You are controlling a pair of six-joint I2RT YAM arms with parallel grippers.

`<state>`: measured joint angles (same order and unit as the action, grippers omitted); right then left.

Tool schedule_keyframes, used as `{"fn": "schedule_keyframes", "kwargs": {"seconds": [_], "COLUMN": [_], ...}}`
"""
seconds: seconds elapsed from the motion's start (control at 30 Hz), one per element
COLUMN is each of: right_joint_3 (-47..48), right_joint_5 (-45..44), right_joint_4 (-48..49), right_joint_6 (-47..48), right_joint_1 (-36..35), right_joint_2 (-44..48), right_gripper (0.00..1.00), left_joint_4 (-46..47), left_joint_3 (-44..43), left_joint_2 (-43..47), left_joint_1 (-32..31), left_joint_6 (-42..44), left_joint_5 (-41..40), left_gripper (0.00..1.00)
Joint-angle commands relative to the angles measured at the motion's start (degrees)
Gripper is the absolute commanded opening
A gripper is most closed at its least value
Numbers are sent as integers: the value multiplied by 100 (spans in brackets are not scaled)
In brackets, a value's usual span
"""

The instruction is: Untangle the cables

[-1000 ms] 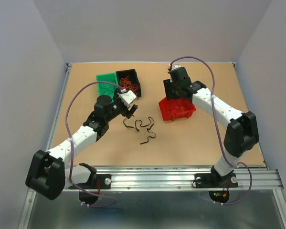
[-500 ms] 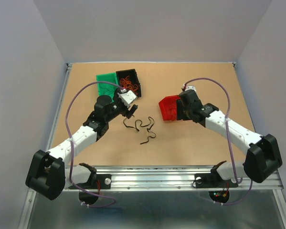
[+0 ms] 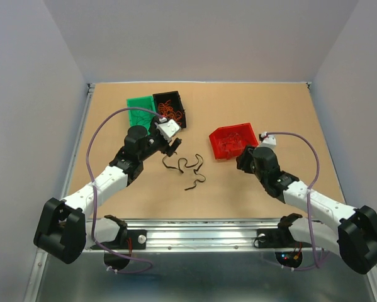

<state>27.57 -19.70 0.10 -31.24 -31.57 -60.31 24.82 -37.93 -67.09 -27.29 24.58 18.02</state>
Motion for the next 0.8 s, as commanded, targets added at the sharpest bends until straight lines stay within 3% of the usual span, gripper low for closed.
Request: {"fn": "schedule_keyframes", "kwargs": {"seconds": [0.0, 0.77], "right_joint_3": [-454, -393], "right_joint_5": [116, -411], "right_joint_4": [1931, 2293], "right_joint_6": [-241, -444], "right_joint_1": [2, 142], "right_joint_2": [248, -665], "right_gripper": [51, 45], "left_joint_4": [190, 173], "left_joint_3": [-136, -135], "left_joint_2": [56, 73], "left_joint_1": [-13, -22], "left_joint_6": [38, 56], "left_joint_5": [87, 114], "left_gripper": [83, 83]}}
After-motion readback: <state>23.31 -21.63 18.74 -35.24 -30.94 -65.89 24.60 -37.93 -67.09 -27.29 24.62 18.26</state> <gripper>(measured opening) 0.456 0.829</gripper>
